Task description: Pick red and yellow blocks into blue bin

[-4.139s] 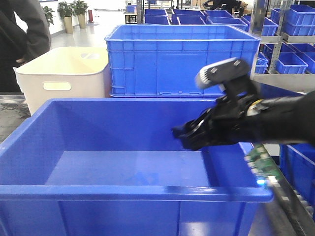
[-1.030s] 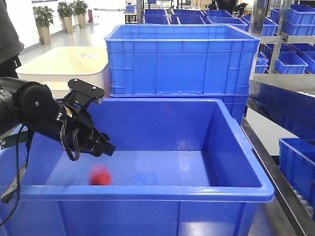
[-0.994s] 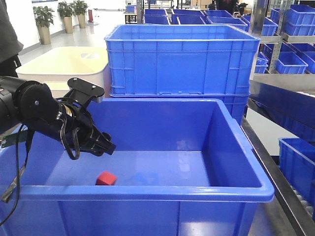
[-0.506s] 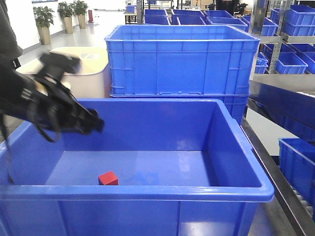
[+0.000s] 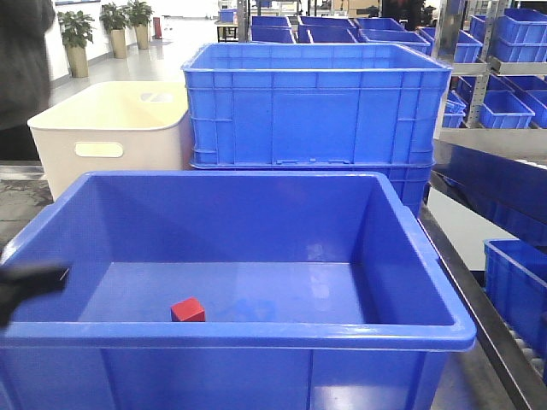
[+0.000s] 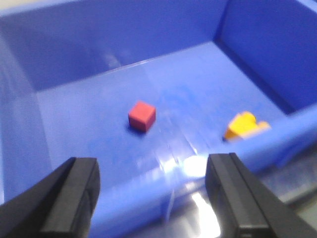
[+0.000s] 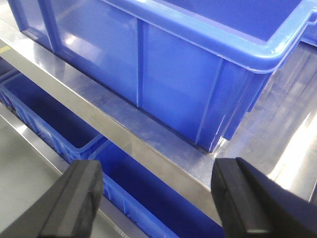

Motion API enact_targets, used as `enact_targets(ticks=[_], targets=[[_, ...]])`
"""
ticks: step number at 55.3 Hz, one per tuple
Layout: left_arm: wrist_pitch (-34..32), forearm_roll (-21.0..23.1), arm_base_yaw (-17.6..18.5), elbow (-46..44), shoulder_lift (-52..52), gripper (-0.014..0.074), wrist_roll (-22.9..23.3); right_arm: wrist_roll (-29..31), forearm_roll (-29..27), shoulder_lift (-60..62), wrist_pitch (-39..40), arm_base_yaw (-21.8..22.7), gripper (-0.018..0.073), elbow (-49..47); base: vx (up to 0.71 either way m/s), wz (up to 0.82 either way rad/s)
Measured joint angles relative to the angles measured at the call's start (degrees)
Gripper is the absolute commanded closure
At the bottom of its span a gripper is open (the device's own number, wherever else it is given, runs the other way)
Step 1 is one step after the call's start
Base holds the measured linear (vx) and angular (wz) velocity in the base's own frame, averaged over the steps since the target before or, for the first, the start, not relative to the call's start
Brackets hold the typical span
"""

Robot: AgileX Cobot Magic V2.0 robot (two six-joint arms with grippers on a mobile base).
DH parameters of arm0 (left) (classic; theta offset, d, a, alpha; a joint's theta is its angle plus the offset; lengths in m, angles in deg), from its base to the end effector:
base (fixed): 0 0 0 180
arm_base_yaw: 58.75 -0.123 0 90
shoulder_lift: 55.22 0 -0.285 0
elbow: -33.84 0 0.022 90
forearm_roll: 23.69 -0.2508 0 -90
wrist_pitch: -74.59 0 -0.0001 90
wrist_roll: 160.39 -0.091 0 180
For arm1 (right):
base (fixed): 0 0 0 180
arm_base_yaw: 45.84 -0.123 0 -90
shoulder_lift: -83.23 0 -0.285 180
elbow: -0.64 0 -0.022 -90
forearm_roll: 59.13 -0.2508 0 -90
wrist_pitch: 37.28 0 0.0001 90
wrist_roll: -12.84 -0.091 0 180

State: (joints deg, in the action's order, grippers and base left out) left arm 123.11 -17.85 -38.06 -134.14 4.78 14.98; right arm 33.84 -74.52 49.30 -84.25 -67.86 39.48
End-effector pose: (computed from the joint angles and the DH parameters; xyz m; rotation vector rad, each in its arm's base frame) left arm 0.1542 -0.0657 0.4222 0.4384 2.0668 -0.2888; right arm 0.0627 0.0444 0.3344 -0.6939 1.9581 0.3269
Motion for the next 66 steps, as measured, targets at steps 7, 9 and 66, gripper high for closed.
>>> enact_targets(ticks=[7, 9, 66], targets=[[-0.59, 0.2, 0.0, 7.91, -8.26, 0.0041, -0.04, 0.0, 0.0, 0.0, 0.0, 0.0, 0.0049, 0.0, 0.0, 0.0], [-0.64, 0.2, 0.0, 9.88, -10.38, 0.0041, -0.04, 0.0, 0.0, 0.0, 0.0, 0.0, 0.0049, 0.0, 0.0, 0.0], [-5.7, 0.2, 0.0, 29.36, -25.01, 0.0606, 0.21, -0.04, -0.05, 0.0, -0.07, 0.0, 0.0573, 0.0, 0.0, 0.0]])
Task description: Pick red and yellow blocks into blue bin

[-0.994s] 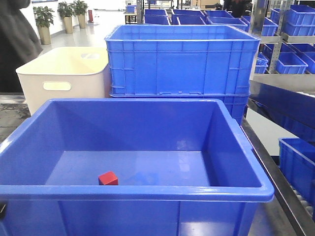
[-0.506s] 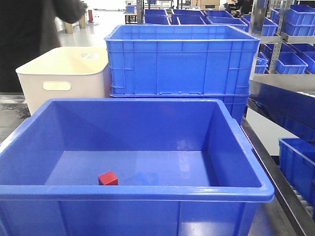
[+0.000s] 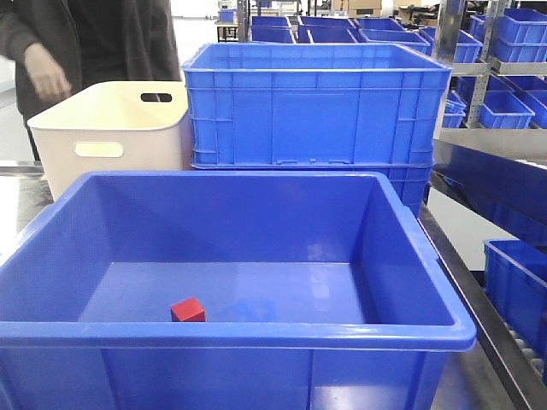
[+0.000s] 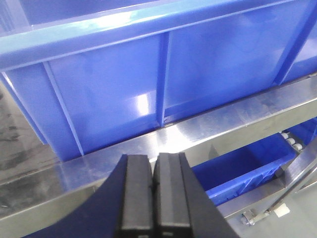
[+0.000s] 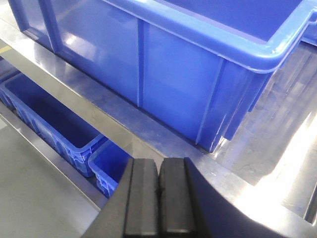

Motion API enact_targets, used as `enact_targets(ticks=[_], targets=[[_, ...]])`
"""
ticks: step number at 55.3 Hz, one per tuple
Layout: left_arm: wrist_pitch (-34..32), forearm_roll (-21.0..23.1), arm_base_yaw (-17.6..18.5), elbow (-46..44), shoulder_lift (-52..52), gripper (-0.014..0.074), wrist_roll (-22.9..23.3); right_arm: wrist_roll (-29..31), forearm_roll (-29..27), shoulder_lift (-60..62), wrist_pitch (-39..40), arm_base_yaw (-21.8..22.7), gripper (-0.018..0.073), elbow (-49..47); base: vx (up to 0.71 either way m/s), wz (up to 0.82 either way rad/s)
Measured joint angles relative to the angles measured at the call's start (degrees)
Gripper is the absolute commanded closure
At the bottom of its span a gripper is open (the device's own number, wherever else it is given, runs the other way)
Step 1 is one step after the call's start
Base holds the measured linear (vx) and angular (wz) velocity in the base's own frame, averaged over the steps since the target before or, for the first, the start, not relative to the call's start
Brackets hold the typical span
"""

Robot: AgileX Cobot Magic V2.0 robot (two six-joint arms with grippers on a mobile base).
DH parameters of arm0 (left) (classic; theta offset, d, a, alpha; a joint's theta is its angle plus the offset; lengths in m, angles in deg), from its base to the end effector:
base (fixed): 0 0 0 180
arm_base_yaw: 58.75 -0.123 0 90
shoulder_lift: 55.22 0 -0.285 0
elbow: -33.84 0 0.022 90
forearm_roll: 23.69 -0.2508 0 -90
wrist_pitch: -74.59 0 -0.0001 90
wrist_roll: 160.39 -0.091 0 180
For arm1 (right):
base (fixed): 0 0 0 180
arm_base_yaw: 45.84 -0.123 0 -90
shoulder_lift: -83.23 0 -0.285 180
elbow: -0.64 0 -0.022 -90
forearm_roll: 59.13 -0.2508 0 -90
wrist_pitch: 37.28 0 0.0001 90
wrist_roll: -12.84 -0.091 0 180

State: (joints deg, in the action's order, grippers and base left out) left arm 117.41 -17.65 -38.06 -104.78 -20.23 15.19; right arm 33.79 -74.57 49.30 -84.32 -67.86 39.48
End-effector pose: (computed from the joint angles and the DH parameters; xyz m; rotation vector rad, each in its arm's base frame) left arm 0.0766 -0.0359 0.3228 0.4181 2.0472 -0.2946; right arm 0.0626 0.0445 0.3344 -0.6934 1.9596 0.3285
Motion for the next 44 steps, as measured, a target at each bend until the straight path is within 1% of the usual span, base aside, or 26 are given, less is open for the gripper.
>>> enact_targets(ticks=[30, 36, 40, 44], targets=[[0.1, 0.0, 0.0, 0.0, 0.0, 0.0603, 0.0, 0.0, -0.04, 0.0, 0.0, 0.0, 0.0573, 0.0, 0.0, 0.0], [0.1, -0.23, 0.0, 0.35, -1.88, 0.0603, -0.06, 0.0, -0.12, 0.0, 0.0, 0.0, 0.0573, 0.0, 0.0, 0.0], [-0.76, -1.75, -0.78, 1.9, -5.34, 0.0603, -0.47, 0.0, -0.12, 0.0, -0.07, 0.0, 0.0572, 0.0, 0.0, 0.0], [-3.6, -2.49, -3.14, 5.21, -9.64, 0.0601, -0.62, 0.0, -0.12, 0.0, -0.07, 0.0, 0.0573, 0.0, 0.0, 0.0]])
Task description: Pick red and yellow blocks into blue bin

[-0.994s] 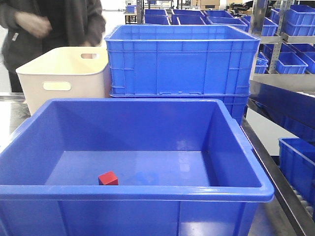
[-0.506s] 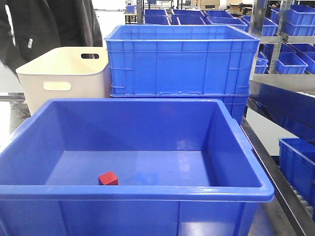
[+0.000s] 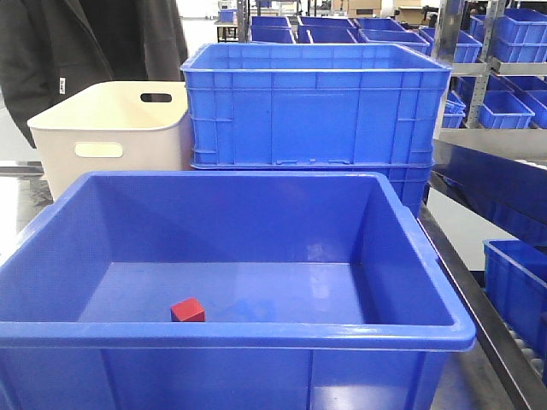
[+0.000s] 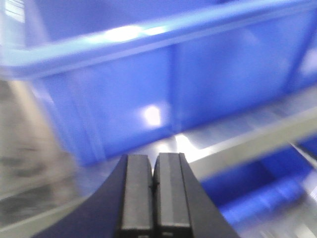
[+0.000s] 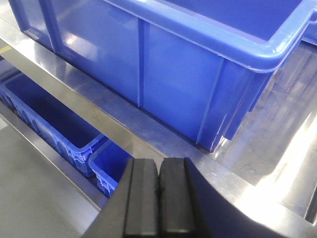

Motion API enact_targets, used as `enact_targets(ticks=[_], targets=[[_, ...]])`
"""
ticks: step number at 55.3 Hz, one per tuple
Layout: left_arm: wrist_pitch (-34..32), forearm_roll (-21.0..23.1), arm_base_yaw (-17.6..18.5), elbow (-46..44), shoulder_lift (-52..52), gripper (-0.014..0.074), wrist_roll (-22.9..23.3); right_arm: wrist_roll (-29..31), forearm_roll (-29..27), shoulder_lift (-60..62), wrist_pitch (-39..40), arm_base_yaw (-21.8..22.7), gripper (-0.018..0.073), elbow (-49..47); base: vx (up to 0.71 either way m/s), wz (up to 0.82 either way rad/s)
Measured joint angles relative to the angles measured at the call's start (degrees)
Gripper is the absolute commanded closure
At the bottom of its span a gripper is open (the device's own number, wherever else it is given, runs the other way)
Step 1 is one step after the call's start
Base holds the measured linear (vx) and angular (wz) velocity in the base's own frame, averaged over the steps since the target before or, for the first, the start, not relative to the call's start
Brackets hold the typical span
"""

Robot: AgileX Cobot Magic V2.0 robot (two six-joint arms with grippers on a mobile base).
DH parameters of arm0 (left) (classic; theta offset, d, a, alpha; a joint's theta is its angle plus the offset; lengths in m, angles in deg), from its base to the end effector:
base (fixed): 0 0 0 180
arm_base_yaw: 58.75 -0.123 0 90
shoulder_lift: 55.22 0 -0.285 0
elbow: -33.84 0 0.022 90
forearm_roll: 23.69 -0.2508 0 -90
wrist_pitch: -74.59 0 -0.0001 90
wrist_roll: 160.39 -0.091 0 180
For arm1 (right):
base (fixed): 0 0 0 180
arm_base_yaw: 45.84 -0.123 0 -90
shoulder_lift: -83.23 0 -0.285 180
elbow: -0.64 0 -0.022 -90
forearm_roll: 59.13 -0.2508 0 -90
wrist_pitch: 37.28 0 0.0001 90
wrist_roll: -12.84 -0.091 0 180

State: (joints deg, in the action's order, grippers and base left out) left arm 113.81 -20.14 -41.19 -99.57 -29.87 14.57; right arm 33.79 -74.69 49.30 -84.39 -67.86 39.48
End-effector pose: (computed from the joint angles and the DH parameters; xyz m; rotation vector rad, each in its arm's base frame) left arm 0.0550 -0.0212 0.3109 0.3609 1.9111 -0.2150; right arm 0.0625 0.0446 0.3343 -0.6934 1.9606 0.3311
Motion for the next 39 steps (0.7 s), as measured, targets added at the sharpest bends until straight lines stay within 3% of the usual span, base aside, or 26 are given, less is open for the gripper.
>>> enact_targets(ticks=[10, 16, 32, 39], targets=[[-11.18, 0.37, -8.47, 12.38, -11.58, 0.06, -0.04, 0.0, 0.0, 0.0, 0.0, 0.0, 0.0573, 0.0, 0.0, 0.0], [-16.7, 0.79, -11.64, 19.05, -17.51, 0.0598, -0.04, 0.0, 0.0, 0.0, -0.02, 0.0, 0.0573, 0.0, 0.0, 0.0], [-33.29, 1.06, -12.65, 31.04, -18.23, 0.0597, 3.17, 0.0, -0.02, 0.26, -0.15, 0.0, 0.0571, 0.04, 0.0, 0.0], [-35.66, 0.87, -12.78, 32.11, -18.23, 0.0597, 3.29, 0.0, -0.02, 0.34, -0.22, 0.0, 0.0569, 0.04, 0.0, 0.0]])
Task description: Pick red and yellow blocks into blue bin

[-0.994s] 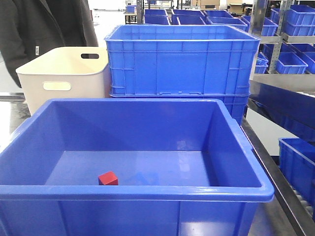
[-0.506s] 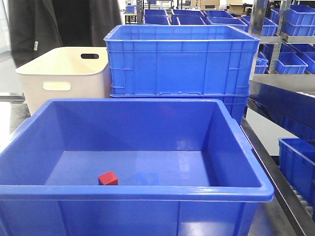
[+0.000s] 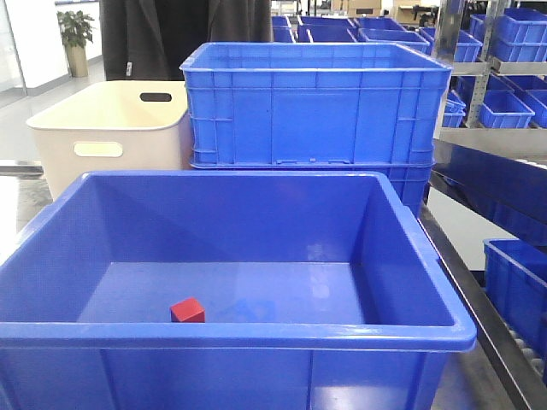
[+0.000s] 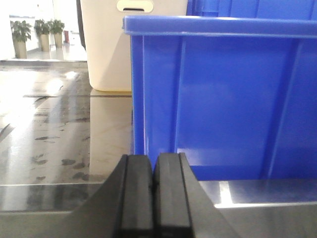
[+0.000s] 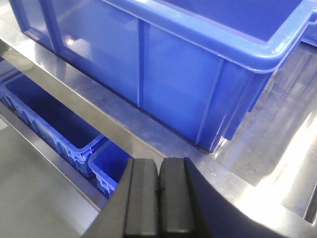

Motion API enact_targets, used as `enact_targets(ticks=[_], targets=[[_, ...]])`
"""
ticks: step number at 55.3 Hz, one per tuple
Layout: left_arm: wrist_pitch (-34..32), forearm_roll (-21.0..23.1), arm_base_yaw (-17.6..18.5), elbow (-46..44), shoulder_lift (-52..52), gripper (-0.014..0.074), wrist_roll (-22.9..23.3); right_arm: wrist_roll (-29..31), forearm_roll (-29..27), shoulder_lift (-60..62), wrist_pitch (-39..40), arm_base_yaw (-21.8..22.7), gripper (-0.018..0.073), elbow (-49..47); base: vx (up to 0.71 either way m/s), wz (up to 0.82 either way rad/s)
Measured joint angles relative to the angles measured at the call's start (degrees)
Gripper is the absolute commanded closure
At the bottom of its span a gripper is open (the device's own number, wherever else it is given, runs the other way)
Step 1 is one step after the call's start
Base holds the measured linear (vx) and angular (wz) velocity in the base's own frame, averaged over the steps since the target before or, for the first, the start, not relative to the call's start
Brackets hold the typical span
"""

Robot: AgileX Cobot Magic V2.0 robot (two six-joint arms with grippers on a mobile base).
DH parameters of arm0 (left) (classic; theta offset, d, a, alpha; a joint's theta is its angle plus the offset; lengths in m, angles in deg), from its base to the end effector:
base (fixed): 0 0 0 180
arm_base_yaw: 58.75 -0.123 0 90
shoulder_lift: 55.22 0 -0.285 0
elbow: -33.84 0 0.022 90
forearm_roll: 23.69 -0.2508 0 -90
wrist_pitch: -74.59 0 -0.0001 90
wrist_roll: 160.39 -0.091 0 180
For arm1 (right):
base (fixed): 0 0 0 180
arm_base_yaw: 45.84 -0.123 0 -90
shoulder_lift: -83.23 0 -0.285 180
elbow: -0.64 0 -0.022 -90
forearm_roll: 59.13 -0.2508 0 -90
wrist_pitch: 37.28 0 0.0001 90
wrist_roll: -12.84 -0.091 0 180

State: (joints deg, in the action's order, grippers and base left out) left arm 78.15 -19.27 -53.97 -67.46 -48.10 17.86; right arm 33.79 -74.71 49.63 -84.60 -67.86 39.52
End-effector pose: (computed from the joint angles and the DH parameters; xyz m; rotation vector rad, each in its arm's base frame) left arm 0.0565 -0.0052 0.1994 0.0326 1.5604 -0.1061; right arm 0.0612 0.0442 0.3342 -0.6941 1.9588 0.3318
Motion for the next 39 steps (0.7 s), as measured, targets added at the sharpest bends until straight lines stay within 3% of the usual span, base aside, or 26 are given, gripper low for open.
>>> enact_targets(ticks=[13, 39], targets=[[0.64, -0.51, -2.0, 0.0, 0.0, 0.0597, 0.28, 0.0, 0.0, 0.0, 0.0, 0.0, 0.0569, 0.0, 0.0, 0.0], [2.01, -1.18, -2.22, 0.0, 0.0, 0.0597, 0.93, 0.0, 0.0, 0.0, 0.0, 0.0, 0.0569, 0.0, 0.0, 0.0]])
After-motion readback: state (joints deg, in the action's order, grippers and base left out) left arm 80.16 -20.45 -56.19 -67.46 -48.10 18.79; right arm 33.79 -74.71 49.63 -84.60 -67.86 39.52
